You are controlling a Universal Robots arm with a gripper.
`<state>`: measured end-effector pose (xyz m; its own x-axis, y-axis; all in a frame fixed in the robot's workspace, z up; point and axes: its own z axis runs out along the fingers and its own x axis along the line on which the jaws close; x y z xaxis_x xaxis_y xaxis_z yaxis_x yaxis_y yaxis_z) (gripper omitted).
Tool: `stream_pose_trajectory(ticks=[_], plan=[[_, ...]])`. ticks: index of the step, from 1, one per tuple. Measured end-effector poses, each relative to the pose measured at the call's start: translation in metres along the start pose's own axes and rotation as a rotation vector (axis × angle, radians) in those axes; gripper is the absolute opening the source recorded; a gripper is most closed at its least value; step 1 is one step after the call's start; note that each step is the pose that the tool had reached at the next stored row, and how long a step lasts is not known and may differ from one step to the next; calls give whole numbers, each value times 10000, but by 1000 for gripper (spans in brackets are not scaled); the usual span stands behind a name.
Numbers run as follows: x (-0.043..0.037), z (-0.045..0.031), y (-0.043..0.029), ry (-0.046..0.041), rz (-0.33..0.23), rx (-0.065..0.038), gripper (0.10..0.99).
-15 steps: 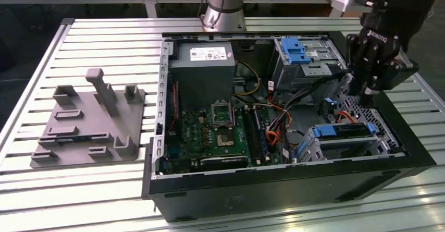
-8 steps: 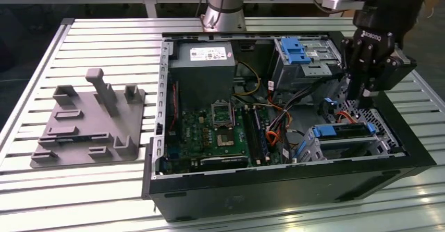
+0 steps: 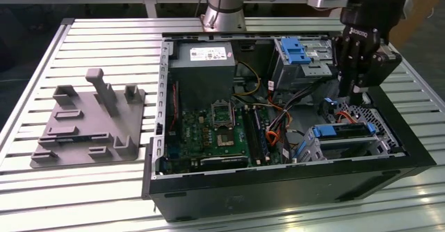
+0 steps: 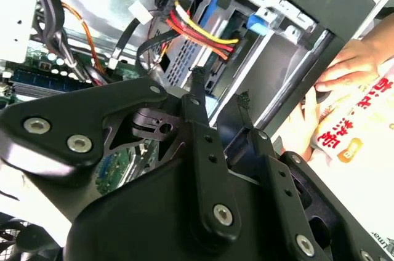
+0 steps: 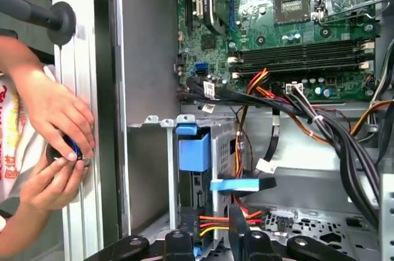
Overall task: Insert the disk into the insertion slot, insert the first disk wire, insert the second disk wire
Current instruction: 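Insert the second disk wire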
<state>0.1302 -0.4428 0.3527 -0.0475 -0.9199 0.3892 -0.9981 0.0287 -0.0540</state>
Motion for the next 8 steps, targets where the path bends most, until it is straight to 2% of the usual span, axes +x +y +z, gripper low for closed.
stream_pose_trajectory(ticks=[5,8], plan=[[-41,-27,173,128,6,31,357],[-47,-31,241,236,3,37,357]])
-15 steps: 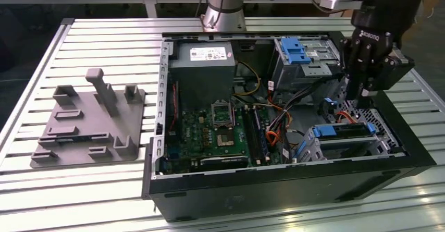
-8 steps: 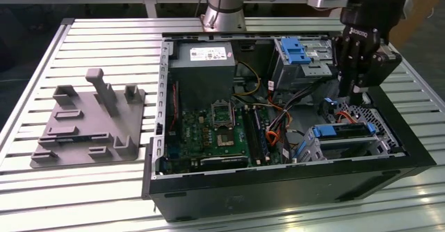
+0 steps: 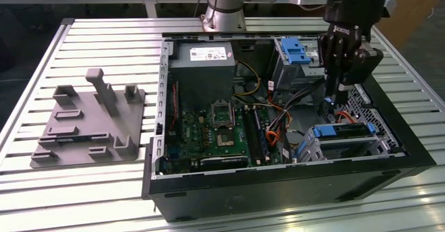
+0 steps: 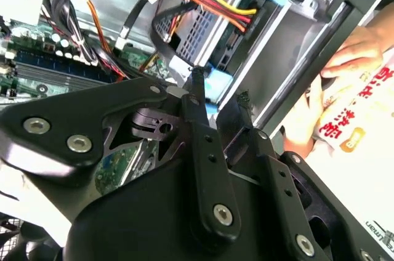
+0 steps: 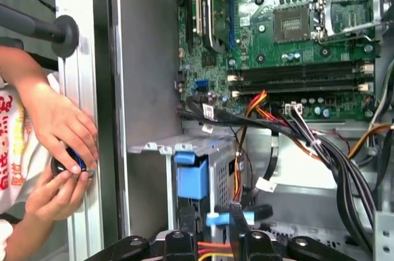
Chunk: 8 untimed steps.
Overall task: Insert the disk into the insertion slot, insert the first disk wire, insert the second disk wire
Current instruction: 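Insert the second disk wire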
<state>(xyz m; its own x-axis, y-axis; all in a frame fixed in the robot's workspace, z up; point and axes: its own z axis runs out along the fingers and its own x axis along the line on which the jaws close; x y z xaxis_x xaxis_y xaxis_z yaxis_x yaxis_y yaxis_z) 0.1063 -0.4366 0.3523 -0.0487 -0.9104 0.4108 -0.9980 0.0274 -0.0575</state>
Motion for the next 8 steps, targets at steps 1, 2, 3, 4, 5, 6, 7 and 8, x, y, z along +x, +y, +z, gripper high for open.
stream_pose_trajectory(ticks=[1,2,3,4,5,6,7,8], plan=[[-1,3,12,33,-1,2,357],[-2,6,21,60,-2,4,357],[-4,11,26,80,-2,7,357],[-8,18,29,87,0,11,357],[-11,25,30,89,0,15,357],[-15,33,30,89,0,17,357],[-18,39,30,89,0,18,357],[-20,43,31,89,-3,21,357]])
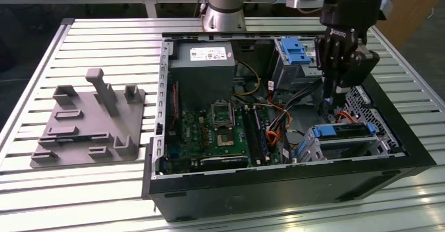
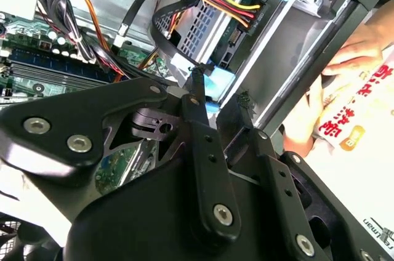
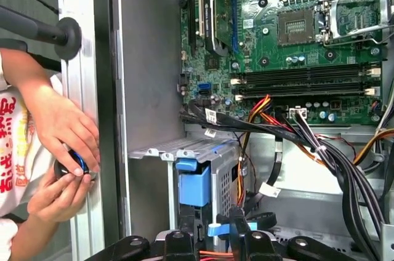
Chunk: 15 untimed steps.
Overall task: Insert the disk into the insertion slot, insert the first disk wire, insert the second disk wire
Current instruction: 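Insert the second disk wire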
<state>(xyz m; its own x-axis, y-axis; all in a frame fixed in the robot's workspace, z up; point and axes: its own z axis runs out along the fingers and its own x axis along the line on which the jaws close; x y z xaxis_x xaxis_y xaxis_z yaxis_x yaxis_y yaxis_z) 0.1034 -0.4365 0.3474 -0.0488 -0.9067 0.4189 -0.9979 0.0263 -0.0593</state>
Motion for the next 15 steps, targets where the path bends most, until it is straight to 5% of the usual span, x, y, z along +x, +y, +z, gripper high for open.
stream_pose_trajectory(ticks=[15], plan=[[-11,25,1,142,-356,170,357]])
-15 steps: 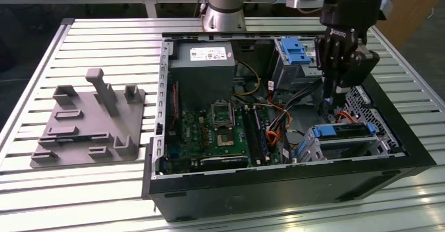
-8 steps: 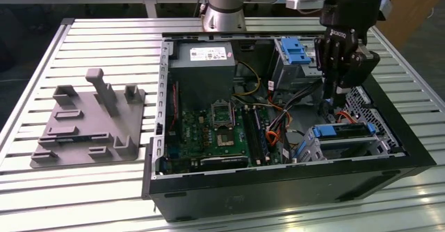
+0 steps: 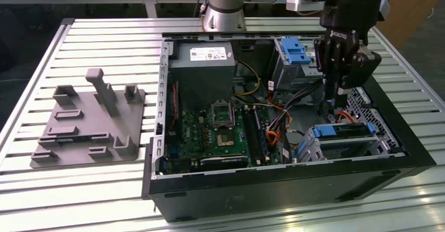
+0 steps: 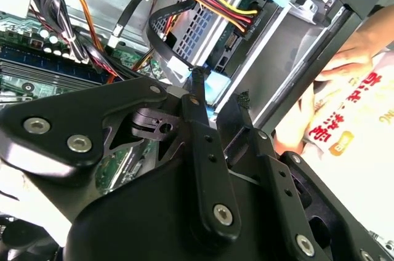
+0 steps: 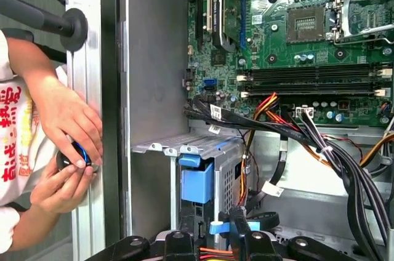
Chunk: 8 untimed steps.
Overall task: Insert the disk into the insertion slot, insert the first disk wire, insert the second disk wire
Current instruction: 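Insert the second disk wire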
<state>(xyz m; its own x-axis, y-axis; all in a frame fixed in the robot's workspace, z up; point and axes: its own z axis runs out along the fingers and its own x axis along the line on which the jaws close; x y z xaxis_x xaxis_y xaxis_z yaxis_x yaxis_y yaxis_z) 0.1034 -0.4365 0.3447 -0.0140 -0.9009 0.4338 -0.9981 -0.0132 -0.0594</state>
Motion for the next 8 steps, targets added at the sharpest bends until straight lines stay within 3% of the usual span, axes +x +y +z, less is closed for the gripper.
stream_pose_trajectory(ticks=[8], plan=[[-11,25,2,8,-56,27,357]])
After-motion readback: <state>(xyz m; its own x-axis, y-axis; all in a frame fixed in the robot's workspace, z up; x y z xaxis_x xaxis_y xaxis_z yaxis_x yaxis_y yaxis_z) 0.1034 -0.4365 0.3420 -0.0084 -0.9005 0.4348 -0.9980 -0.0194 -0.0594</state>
